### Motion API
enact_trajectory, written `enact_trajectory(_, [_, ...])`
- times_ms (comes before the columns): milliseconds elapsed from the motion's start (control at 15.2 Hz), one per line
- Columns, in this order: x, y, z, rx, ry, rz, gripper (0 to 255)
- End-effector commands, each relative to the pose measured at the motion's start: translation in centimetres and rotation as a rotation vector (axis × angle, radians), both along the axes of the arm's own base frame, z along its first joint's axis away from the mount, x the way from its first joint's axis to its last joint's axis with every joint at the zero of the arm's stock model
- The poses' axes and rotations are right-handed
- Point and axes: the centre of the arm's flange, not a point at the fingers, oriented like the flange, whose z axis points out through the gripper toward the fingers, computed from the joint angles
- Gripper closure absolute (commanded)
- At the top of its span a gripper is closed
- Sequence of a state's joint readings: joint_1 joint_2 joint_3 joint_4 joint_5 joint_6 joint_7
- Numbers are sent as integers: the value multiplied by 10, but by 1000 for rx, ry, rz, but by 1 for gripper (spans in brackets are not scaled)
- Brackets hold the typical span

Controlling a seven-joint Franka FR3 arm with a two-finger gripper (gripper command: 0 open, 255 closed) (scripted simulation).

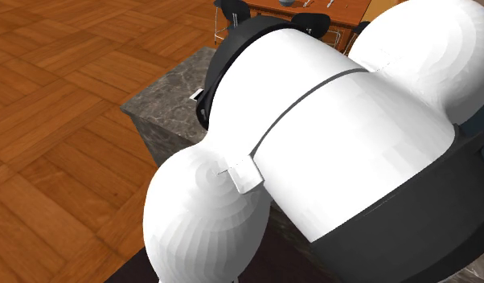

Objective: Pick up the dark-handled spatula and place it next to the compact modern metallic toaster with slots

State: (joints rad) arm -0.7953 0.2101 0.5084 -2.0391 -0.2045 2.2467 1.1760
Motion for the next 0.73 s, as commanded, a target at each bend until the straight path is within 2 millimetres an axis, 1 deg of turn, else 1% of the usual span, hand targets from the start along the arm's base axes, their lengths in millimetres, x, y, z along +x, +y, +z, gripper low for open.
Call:
enact_trajectory(0, [0,2,21,0,0,0,0])
enact_trajectory(132, [0,3,45,0,0,0,0])
enact_trajectory(660, [0,3,45,0,0,0,0])
